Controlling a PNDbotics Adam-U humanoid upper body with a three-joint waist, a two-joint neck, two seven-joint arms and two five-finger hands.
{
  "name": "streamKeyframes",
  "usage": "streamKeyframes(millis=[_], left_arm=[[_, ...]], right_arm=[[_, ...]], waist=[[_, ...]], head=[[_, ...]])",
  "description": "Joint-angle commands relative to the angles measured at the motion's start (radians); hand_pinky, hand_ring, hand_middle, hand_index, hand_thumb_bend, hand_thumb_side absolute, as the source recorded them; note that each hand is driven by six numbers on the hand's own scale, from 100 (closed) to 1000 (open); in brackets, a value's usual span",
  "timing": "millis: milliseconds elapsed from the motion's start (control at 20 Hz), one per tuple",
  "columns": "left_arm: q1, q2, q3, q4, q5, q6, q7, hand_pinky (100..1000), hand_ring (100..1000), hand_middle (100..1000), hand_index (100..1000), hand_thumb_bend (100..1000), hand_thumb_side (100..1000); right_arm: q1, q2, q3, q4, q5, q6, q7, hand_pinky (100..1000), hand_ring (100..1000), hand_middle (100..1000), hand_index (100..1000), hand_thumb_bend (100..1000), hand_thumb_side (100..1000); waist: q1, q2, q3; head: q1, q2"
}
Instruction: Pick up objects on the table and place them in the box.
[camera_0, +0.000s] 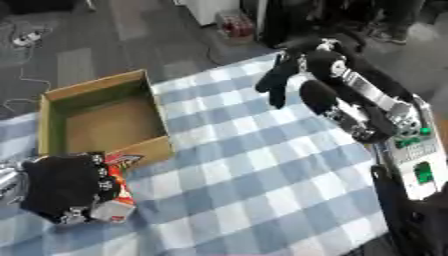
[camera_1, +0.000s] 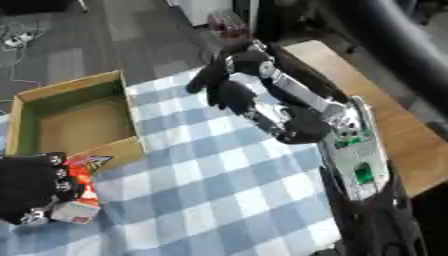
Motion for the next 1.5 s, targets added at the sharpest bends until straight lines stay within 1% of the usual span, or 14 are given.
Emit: streamKeyframes(millis=[50, 150, 200, 400, 550, 600, 750, 1000, 1250, 1300, 1350, 1400, 1450, 1500], left_arm=[[0.009, 0.088, 0.057, -0.087, 0.064, -0.246, 0.215, 100, 100, 213, 408, 100, 625], [0.028, 0.123, 0.085, -0.141, 0.125, -0.246, 0.167, 100, 100, 216, 409, 100, 649], [0.037, 0.139, 0.100, -0.169, 0.158, -0.246, 0.140, 100, 100, 216, 409, 100, 625], [0.063, 0.184, 0.159, -0.256, 0.290, -0.246, 0.024, 100, 100, 223, 410, 100, 624], [0.065, 0.187, 0.182, -0.269, 0.373, -0.246, -0.055, 100, 100, 223, 412, 100, 623], [0.064, 0.186, 0.183, -0.266, 0.395, -0.246, -0.078, 100, 100, 222, 412, 100, 604], [0.055, 0.177, 0.181, -0.255, 0.437, -0.246, -0.132, 100, 100, 226, 412, 100, 624], [-0.004, 0.124, 0.185, -0.140, 0.404, -0.246, -0.178, 100, 100, 237, 413, 100, 625], [-0.072, 0.078, 0.213, -0.003, 0.323, -0.246, -0.120, 100, 100, 247, 417, 100, 626], [-0.083, 0.066, 0.218, 0.027, 0.290, -0.246, -0.104, 100, 100, 251, 419, 100, 626], [-0.106, 0.055, 0.231, 0.042, 0.243, -0.232, -0.085, 100, 100, 253, 420, 100, 626], [-0.116, 0.029, 0.238, 0.104, 0.208, -0.228, -0.070, 100, 100, 258, 421, 100, 628], [-0.134, 0.000, 0.243, 0.175, 0.174, -0.225, -0.059, 100, 100, 260, 421, 100, 629], [-0.170, -0.045, 0.268, 0.285, 0.122, -0.173, -0.059, 564, 497, 592, 563, 203, 550]], right_arm=[[-0.005, -0.021, -0.011, -0.013, 0.000, -0.183, 0.184, 443, 408, 461, 734, 100, 1000], [-0.002, -0.025, -0.013, -0.013, 0.000, -0.183, 0.184, 443, 409, 461, 734, 100, 1000], [-0.002, -0.026, -0.013, -0.013, 0.000, -0.183, 0.184, 443, 409, 461, 734, 100, 1000], [0.001, -0.031, -0.014, -0.013, 0.001, -0.183, 0.184, 443, 409, 461, 735, 100, 1000], [0.001, -0.031, -0.015, -0.013, 0.002, -0.183, 0.184, 443, 409, 461, 734, 100, 1000], [0.001, -0.031, -0.015, -0.013, 0.001, -0.183, 0.184, 443, 408, 461, 735, 100, 1000], [0.000, -0.029, -0.015, -0.013, 0.001, -0.183, 0.184, 443, 408, 461, 736, 100, 1000], [-0.001, -0.026, -0.011, -0.013, 0.001, -0.182, 0.184, 443, 408, 461, 737, 100, 1000], [-0.006, -0.019, -0.008, -0.013, 0.002, -0.182, 0.184, 444, 410, 462, 732, 100, 1000], [-0.011, -0.014, -0.008, -0.013, 0.001, -0.184, 0.184, 444, 411, 463, 727, 100, 1000], [-0.014, -0.010, -0.007, -0.013, 0.000, -0.184, 0.184, 444, 411, 463, 727, 100, 1000], [-0.018, -0.005, -0.007, -0.013, -0.001, -0.185, 0.184, 444, 411, 463, 724, 100, 1000], [-0.021, -0.001, -0.007, -0.013, -0.002, -0.186, 0.184, 445, 412, 463, 723, 100, 1000], [-0.026, 0.005, -0.002, -0.013, -0.004, -0.188, 0.184, 446, 413, 465, 725, 100, 1000]], waist=[[0.001, -0.015, 0.005], [0.001, -0.017, 0.009], [0.002, -0.017, 0.011], [0.002, -0.018, 0.016], [0.001, -0.018, 0.017], [0.001, -0.018, 0.016], [0.000, -0.017, 0.015], [-0.002, -0.017, 0.010], [0.000, -0.015, 0.003], [0.001, -0.015, -0.004], [0.001, -0.016, -0.008], [0.001, -0.015, -0.013], [0.000, -0.015, -0.016], [-0.001, -0.013, -0.025]], head=[[-0.008, -0.006], [-0.008, -0.005], [-0.008, -0.005], [-0.011, -0.006], [-0.013, -0.012], [-0.012, -0.014], [-0.008, -0.017], [-0.007, -0.027], [0.004, -0.039], [0.010, -0.060], [0.014, -0.069], [0.010, -0.101], [0.008, -0.120], [0.007, -0.163]])
